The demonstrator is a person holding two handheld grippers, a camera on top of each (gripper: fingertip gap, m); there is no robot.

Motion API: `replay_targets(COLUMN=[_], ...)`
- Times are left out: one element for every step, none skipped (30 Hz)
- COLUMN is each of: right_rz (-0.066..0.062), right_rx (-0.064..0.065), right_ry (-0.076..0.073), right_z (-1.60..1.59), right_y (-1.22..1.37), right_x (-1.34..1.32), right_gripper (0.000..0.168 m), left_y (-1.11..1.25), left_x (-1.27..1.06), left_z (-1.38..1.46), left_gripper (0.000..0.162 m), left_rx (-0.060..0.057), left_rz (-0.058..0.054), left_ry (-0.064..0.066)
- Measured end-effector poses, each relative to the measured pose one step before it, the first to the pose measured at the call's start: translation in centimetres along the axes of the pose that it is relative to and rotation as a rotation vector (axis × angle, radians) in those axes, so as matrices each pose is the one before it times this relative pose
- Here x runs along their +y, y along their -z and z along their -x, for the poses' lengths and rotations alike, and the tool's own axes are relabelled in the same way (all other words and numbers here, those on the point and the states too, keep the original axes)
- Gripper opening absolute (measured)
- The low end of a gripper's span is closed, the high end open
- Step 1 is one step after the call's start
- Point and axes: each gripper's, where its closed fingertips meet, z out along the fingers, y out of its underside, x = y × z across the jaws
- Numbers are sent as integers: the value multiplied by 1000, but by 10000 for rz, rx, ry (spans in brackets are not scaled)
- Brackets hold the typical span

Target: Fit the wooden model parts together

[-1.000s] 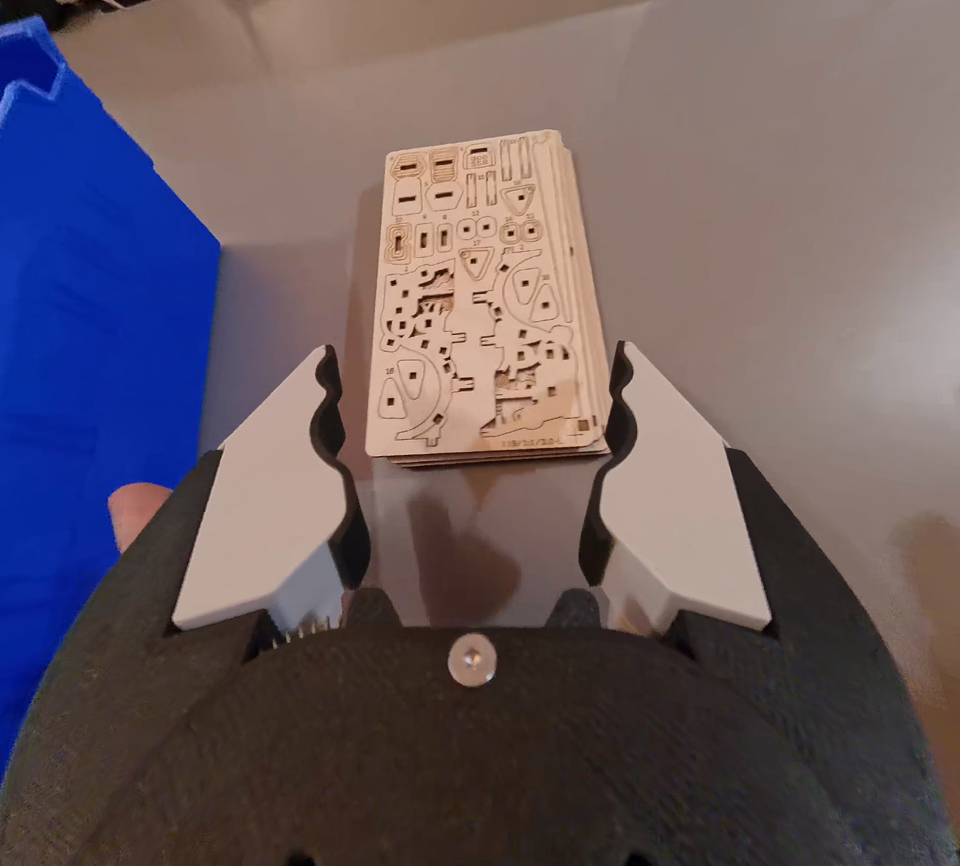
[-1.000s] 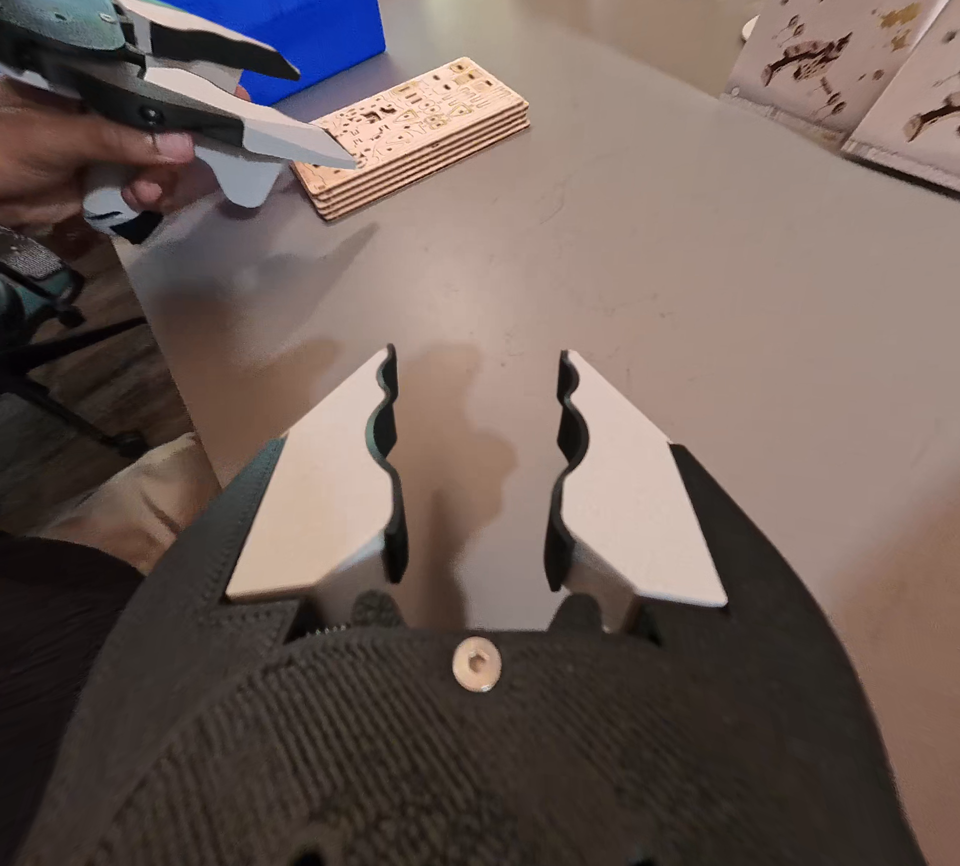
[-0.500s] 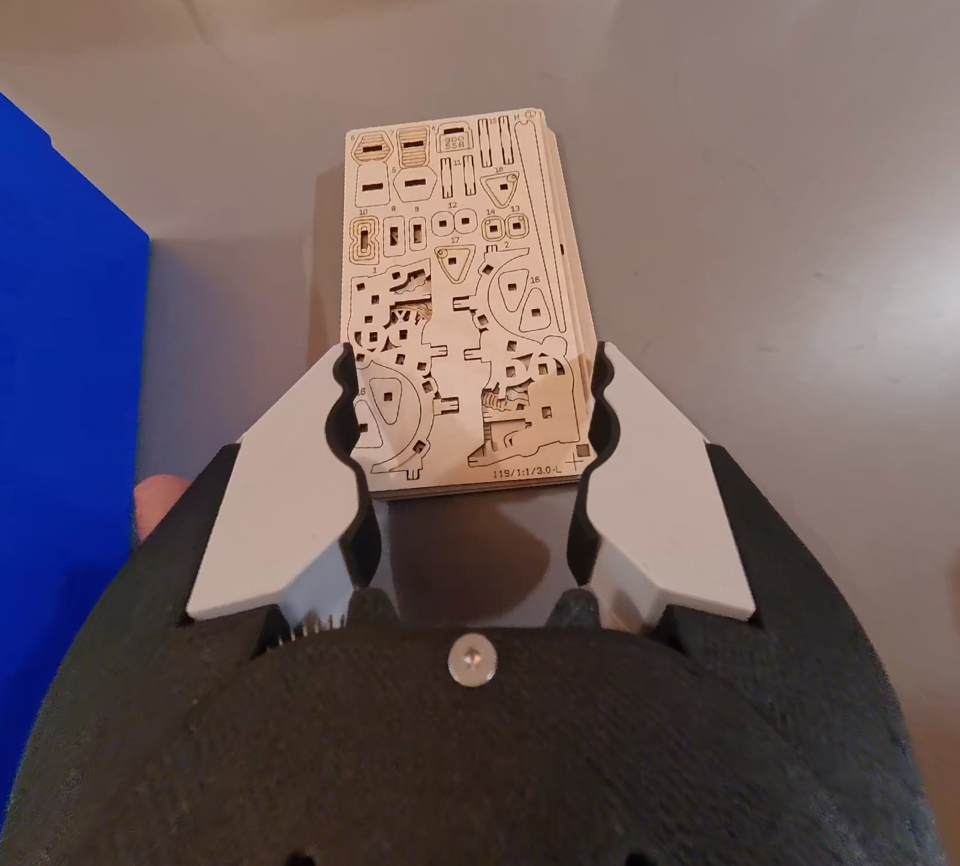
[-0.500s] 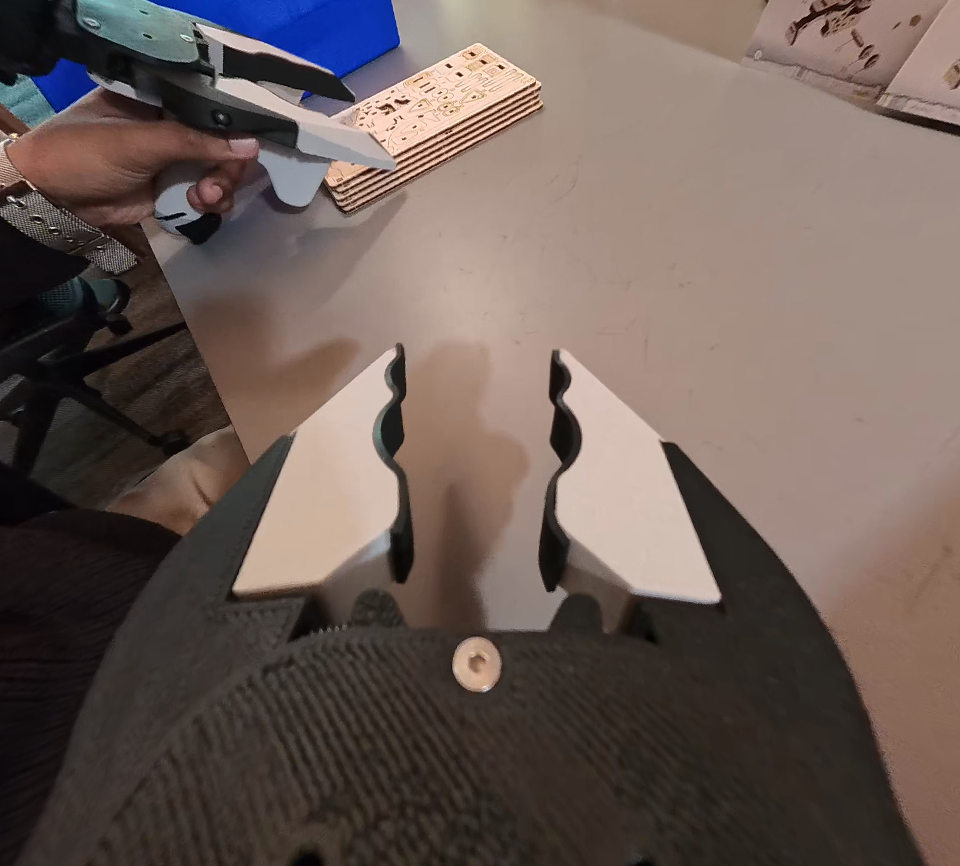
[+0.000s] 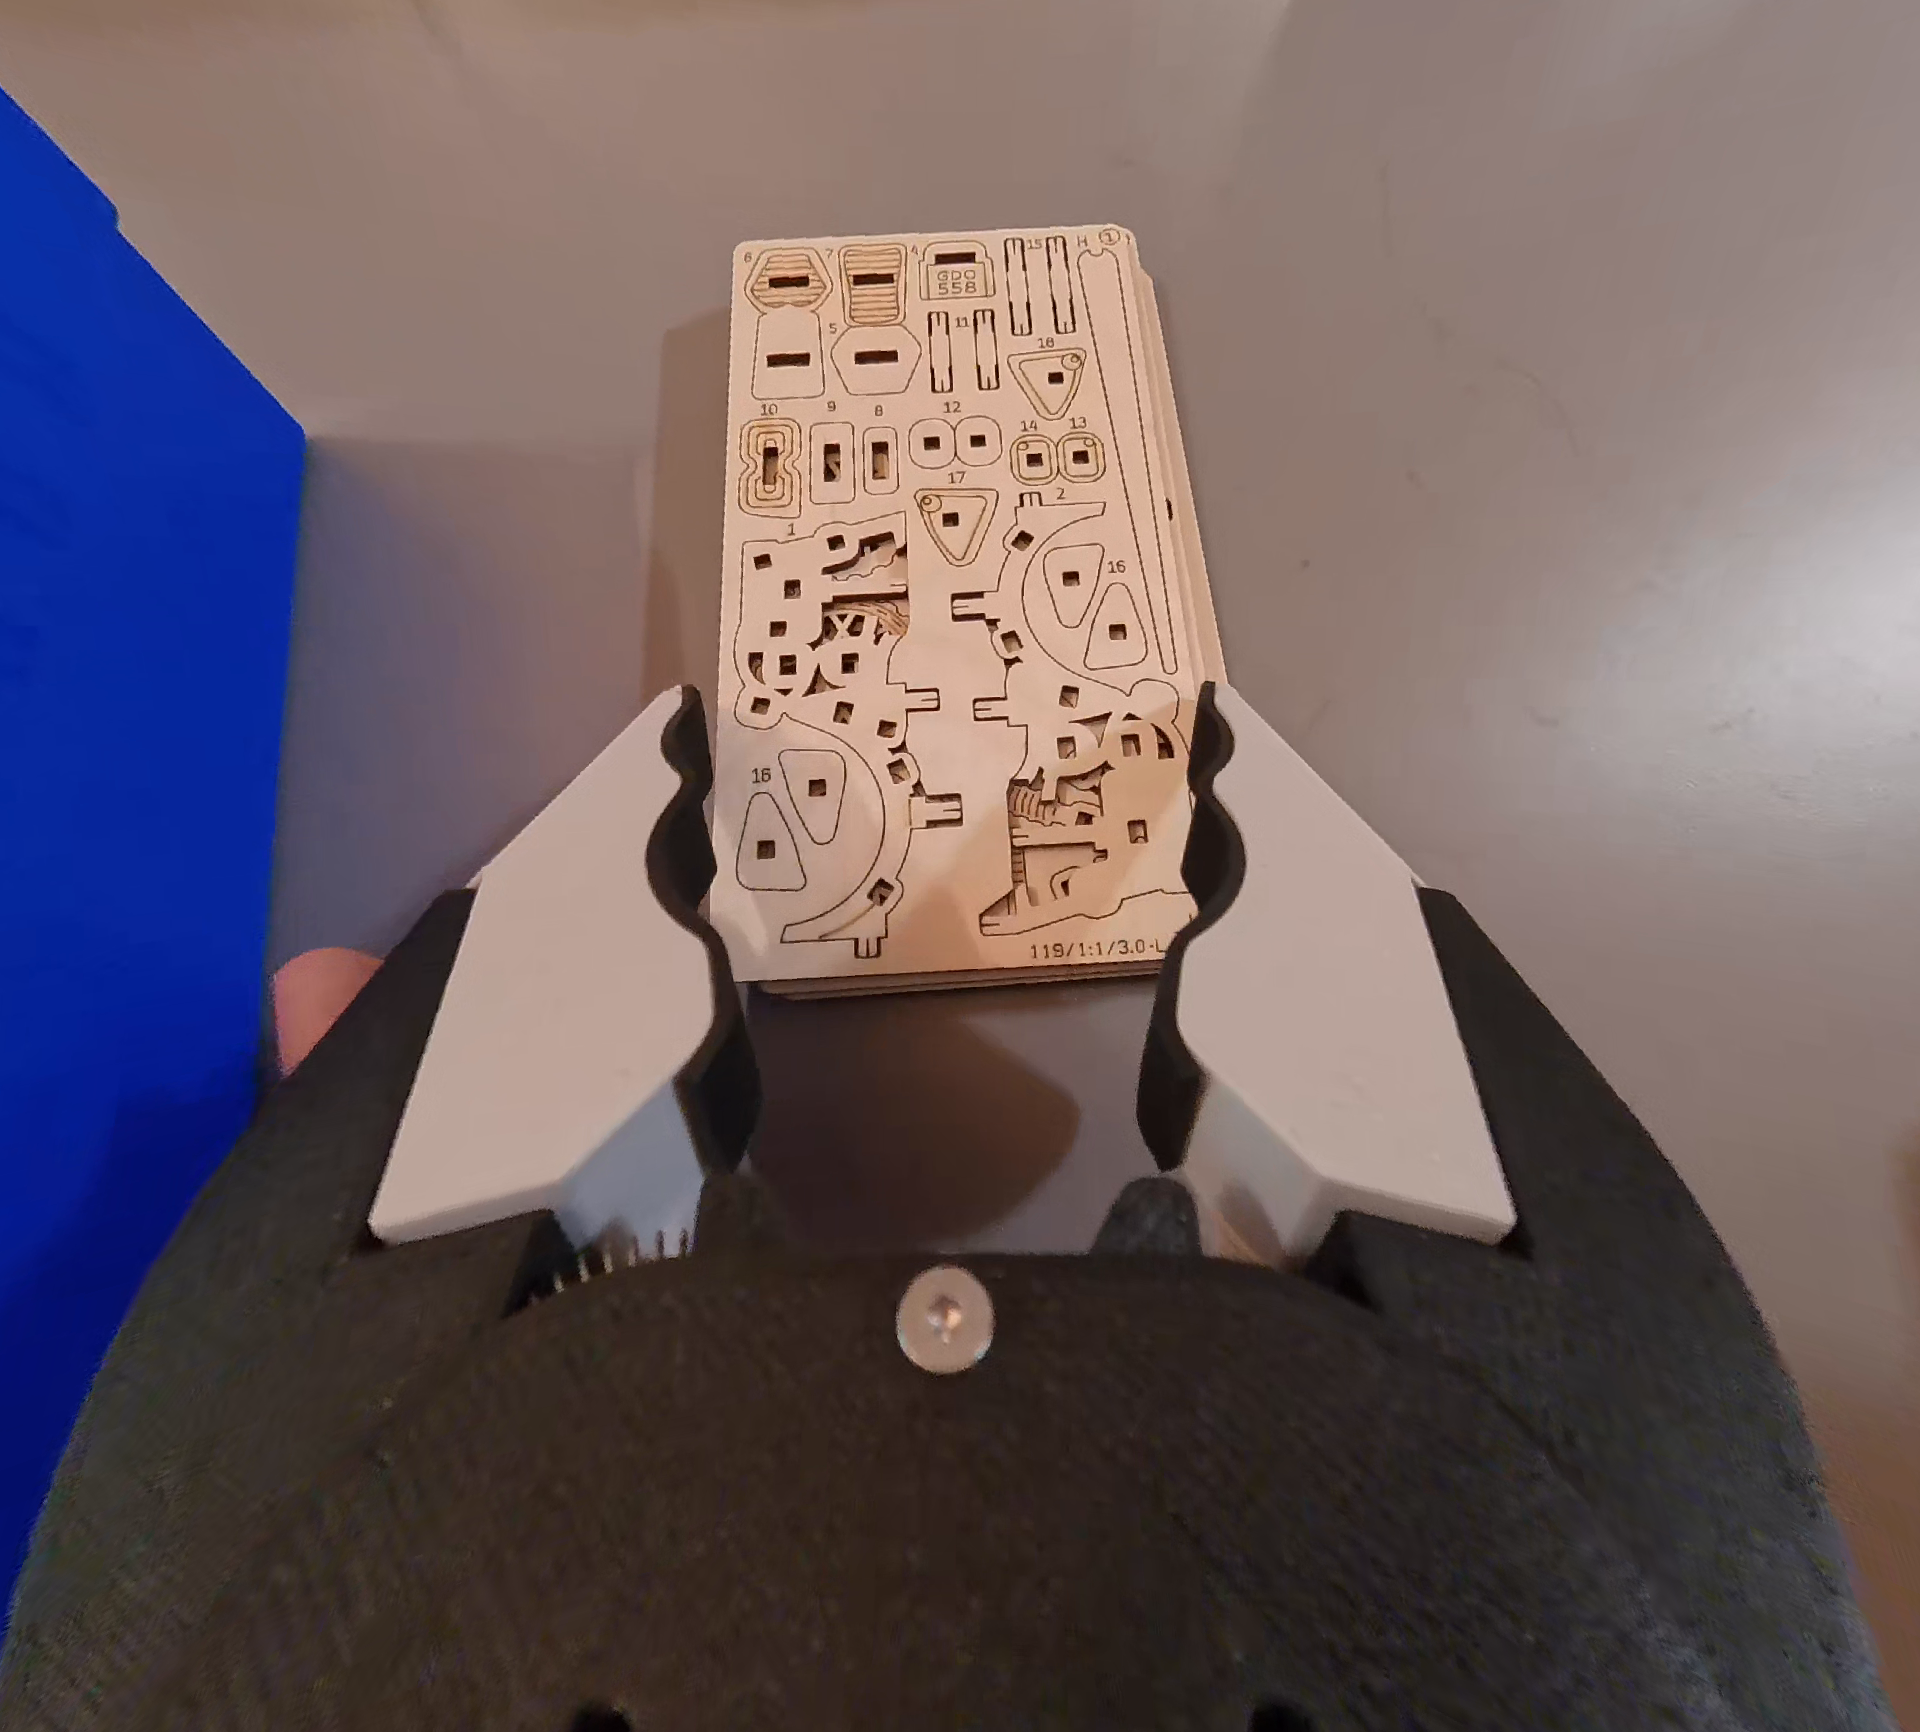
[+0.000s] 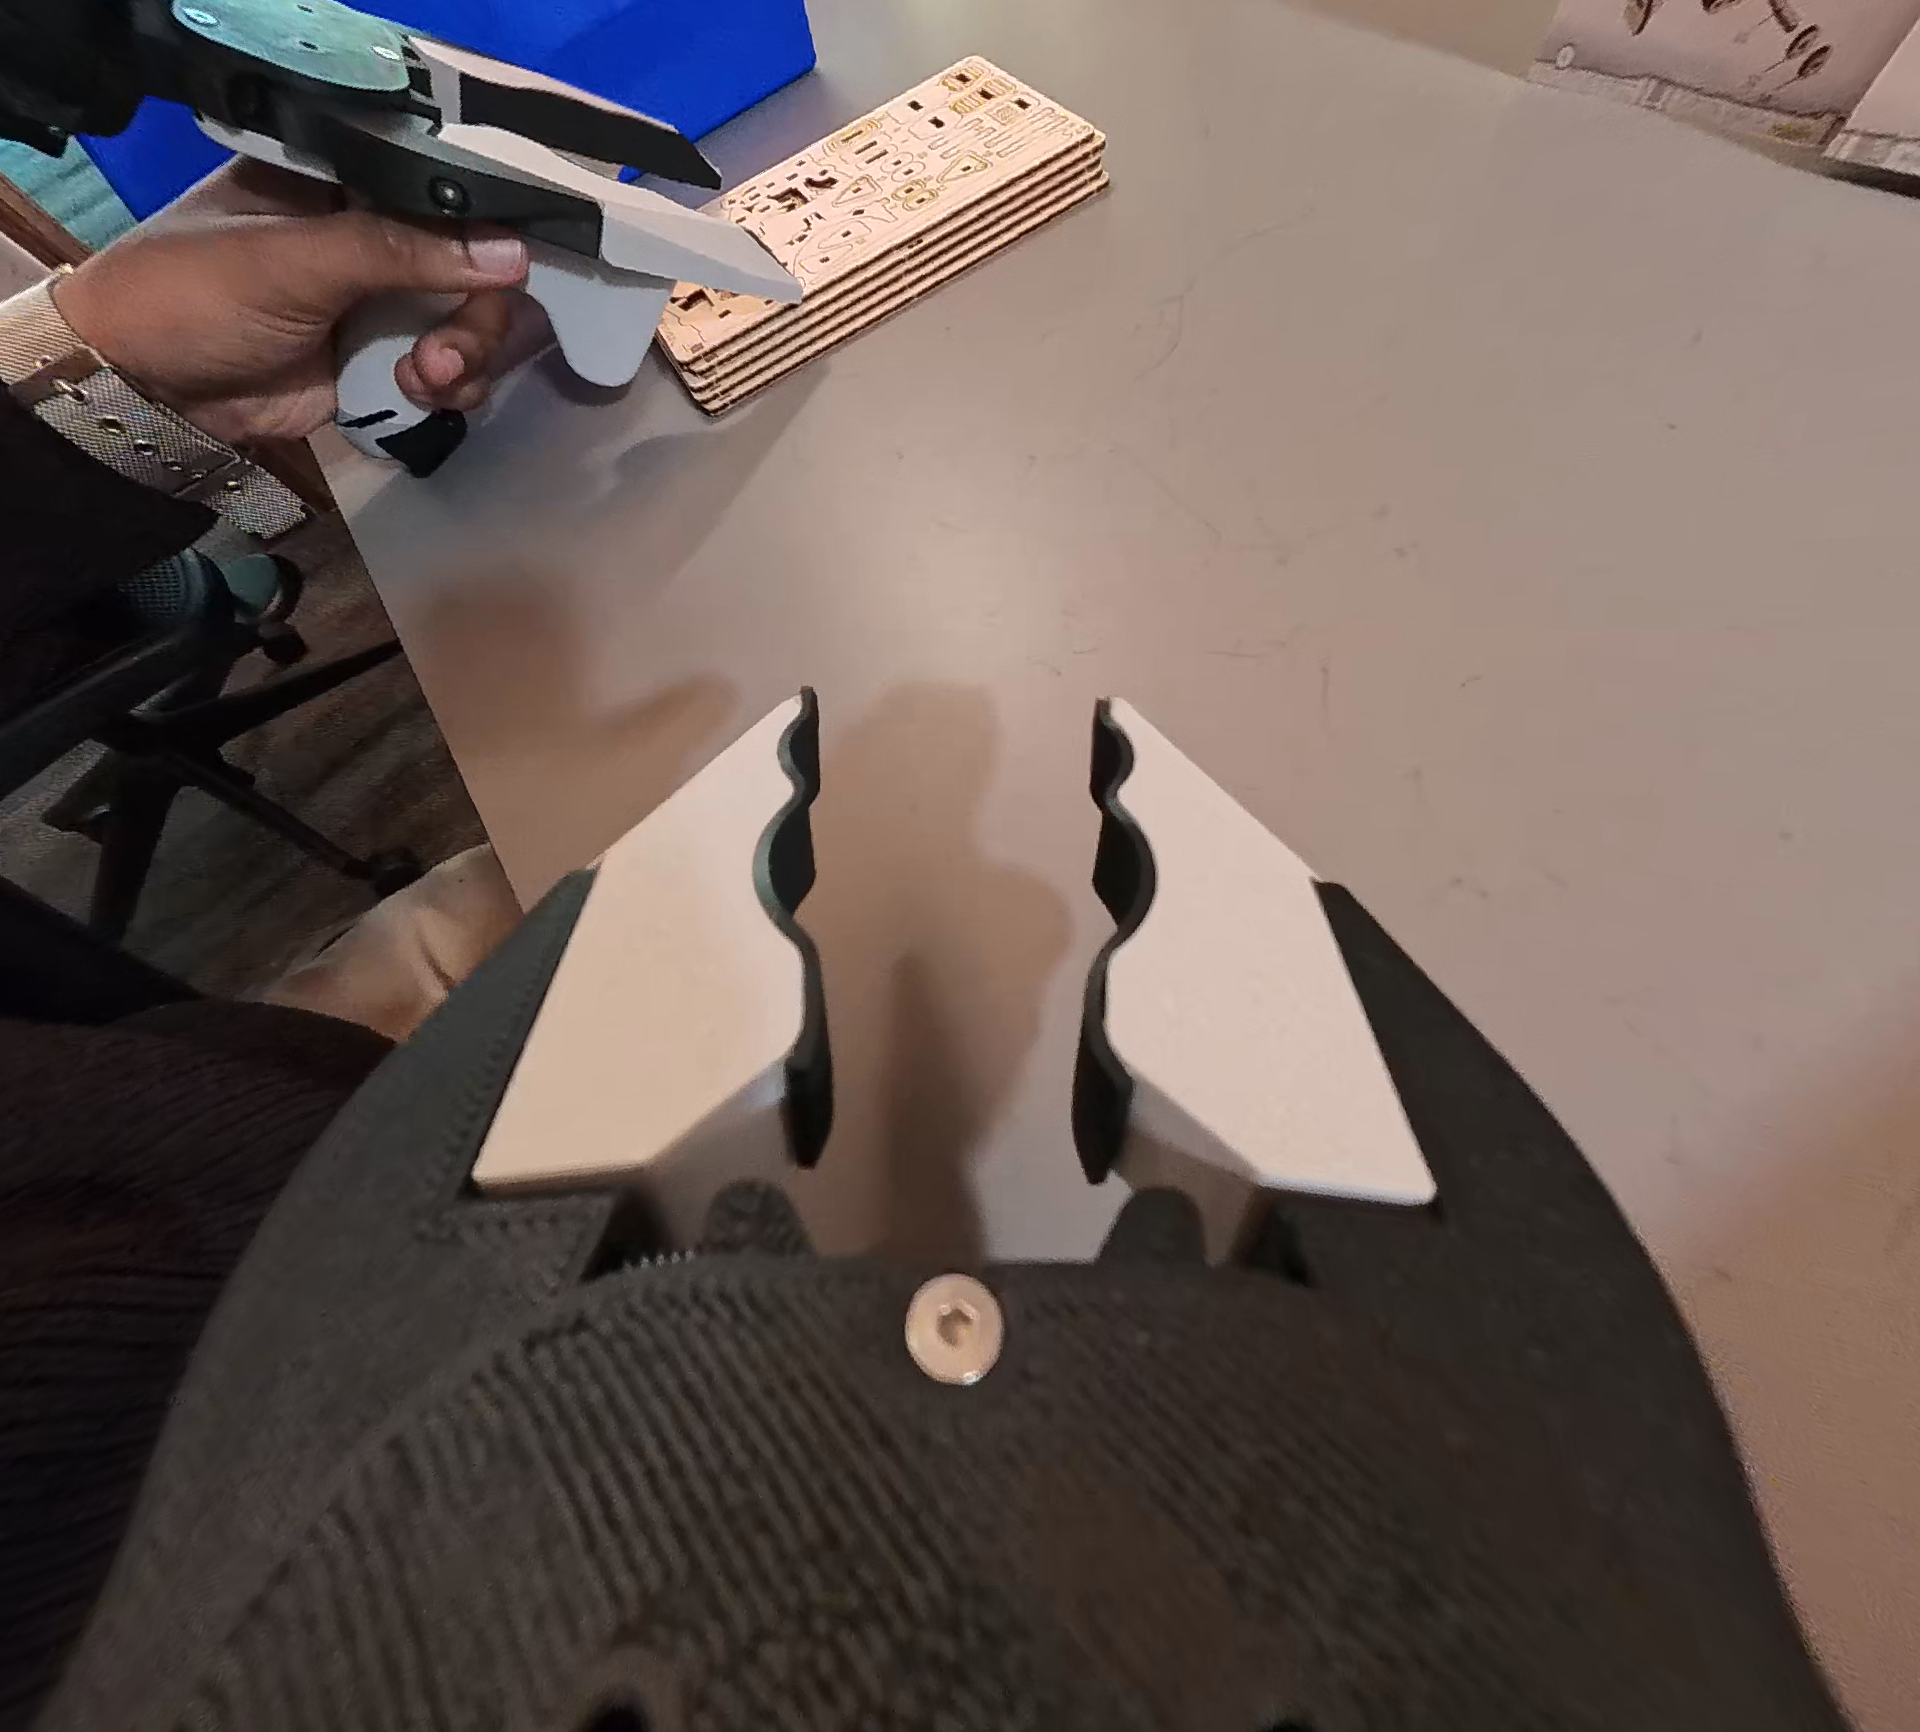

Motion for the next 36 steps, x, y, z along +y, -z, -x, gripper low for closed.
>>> replay_targets(right_rz=[-29, -16, -4, 4, 4, -5, -4, 4, 8, 10, 14, 9, -2, -13, -13, -3, 1, 3, 3, 3, 3, 7, 7, 4, 1, 1, 1, 0, 5, 3, 0, -4, -8, -4, -3, -6], right_rx=[-80, -76, -56, -34, -17, -11, -16, -23, -21, -19, -16, -11, -14, -23, -34, -31, -25, -19, -7, -5, -8, -15, -13, -7, -8, -7, -5, -9, -10, -10, -9, -7, -10, -18, -16, -12], right_ry=[-86, -78, -56, -32, -13, -4, -3, -7, -8, -4, -1, -3, -8, -17, -27, -29, -21, -6, 4, 7, 1, -5, -8, -6, -4, -5, -8, -9, -11, -13, -15, -17, -25, -30, -30, -24], right_z=[119, 97, 72, 59, 24, 34, 40, 56, 59, 51, 52, 42, 51, 55, 69, 61, 46, 44, 29, 29, 24, 30, 27, 17, 18, 13, 13, 7, 11, 1, -1, -7, -2, 1, 15, 0], right_y=[3, 3, 0, -5, 6, 4, 5, -9, -7, -18, -18, -7, -10, 7, 3, -7, -3, -2, 1, -7, -2, -4, -8, -10, -7, 1, 0, -8, -5, 3, -3, 2, 0, 2, 3, 9], right_x=[-32, -10, 6, 10, 16, 2, 4, 5, 24, 19, 14, 25, 1, -6, -11, 4, 10, 6, 11, 8, 7, 7, 16, 12, 0, 2, 1, 4, 10, -3, 2, -1, -20, 3, -1, -3], right_gripper=[52, 51, 51, 51, 51, 51, 51, 51, 51, 50, 50, 50, 50, 50, 50, 50, 50, 50, 50, 50, 50, 50, 50, 50, 50, 50, 50, 50, 50, 49, 49, 49, 49, 49, 49, 49], left_y=[-31, -24, 14, -7, -7, -22, -5, -2, 1, -4, 4, 10, -8, -38, -25, -6, -29, -10, -12, 10, 11, 23, 38, 53, 76, 135, 164, 199, 210, 165, 114, 60, 24, 16, 35, 82], left_x=[101, 50, -25, 12, 21, 38, 21, -1, -2, -3, 1, -8, 17, 100, 41, 19, 33, 19, 8, -11, -13, -18, -47, -106, -222, -272, -266, -368, -375, -262, -165, -94, -23, -48, -71, -150], left_z=[39, 60, 12, -20, -30, -50, -46, 5, -4, -19, -8, -13, -44, -131, -88, -29, 24, 18, 23, 5, 4, 4, 5, 44, 200, 186, 138, 139, 113, 83, 86, 74, 21, -10, -45, -106], left_gripper=[95, 96, 96, 95, 95, 94, 93, 93, 93, 93, 93, 93, 93, 96, 98, 98, 98, 98, 97, 97, 97, 96, 95, 94, 94, 93, 90, 89, 88, 88, 88, 88, 88, 88, 89, 89], left_rx=[-10, -8, 37, 58, 56, 51, 27, -11, -11, 0, 0, 4, 25, 69, 13, -36, -57, -46, -25, 4, 14, 17, 18, -17, -102, -83, -33, -23, 6, 21, 0, -15, -13, -29, -25, -26], left_rz=[59, 36, -15, 5, 18, 22, 15, 1, -4, 0, -3, -4, 13, 67, 27, 14, 25, 19, 7, -9, -12, -16, -35, -74, -128, -151, -139, -212, -208, -121, -80, -54, -30, -38, -36, -75], left_ry=[17, 40, 51, 44, 36, 20, 0, -14, -17, -14, -6, -5, -13, -37, -67, -57, -41, -30, -8, 10, 21, 25, 18, 25, 39, 13, 9, 76, 113, 98, 56, 10, -28, -50, -96, -131])
